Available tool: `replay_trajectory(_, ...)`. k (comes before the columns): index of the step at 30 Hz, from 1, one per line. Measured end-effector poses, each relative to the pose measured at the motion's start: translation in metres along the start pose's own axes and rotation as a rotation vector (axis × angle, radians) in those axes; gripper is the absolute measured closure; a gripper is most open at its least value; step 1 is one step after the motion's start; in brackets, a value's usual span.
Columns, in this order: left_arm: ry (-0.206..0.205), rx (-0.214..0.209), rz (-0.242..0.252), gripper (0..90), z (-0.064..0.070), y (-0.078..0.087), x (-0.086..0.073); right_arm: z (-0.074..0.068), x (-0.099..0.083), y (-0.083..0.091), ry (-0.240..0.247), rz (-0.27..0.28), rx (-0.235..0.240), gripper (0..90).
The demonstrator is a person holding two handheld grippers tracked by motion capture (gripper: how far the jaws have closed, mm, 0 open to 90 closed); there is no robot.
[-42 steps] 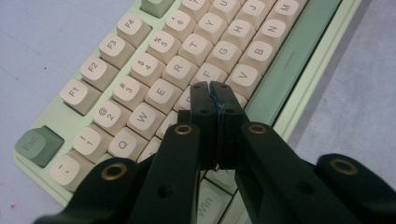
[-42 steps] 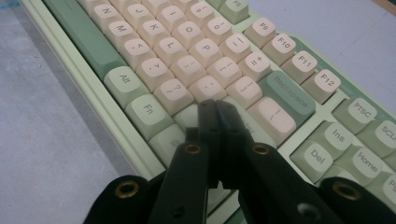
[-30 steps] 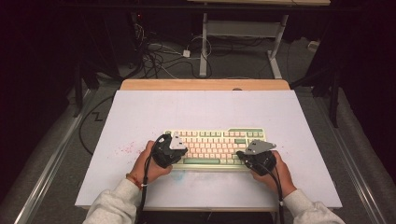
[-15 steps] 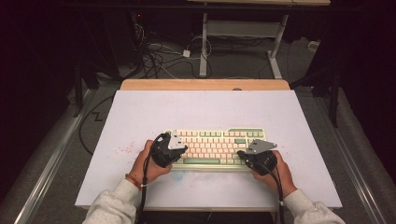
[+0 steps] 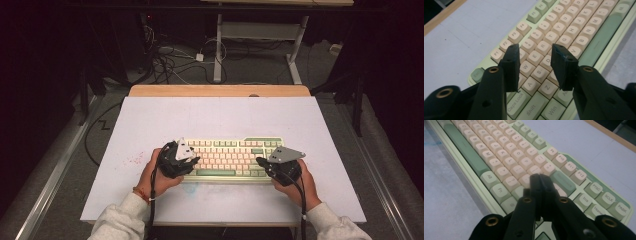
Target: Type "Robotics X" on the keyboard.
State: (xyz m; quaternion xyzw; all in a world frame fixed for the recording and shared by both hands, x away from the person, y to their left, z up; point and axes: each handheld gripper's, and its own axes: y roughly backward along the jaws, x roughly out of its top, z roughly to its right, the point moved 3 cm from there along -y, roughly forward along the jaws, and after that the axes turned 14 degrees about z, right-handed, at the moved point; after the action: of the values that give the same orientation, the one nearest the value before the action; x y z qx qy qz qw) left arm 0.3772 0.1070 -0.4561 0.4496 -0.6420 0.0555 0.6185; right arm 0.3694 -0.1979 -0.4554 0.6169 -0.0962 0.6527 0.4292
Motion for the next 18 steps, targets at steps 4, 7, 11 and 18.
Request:
replay_trajectory(4,-0.004,0.007,0.01,46.0,0.002,-0.001,-0.002,0.0,0.003,0.001,-0.005,0.014,-0.005,85.7)
replay_trajectory(7,-0.011,0.006,0.013,42.1,0.003,-0.002,-0.001,0.001,0.004,0.002,-0.028,0.025,0.002,81.9)
replay_trajectory(11,-0.019,0.025,0.018,34.0,0.004,-0.004,-0.001,0.006,0.001,0.001,-0.048,0.026,-0.023,71.2)
replay_trajectory(18,-0.027,0.032,0.029,21.1,0.006,-0.005,-0.001,0.011,-0.002,-0.001,-0.063,0.027,-0.072,43.2)
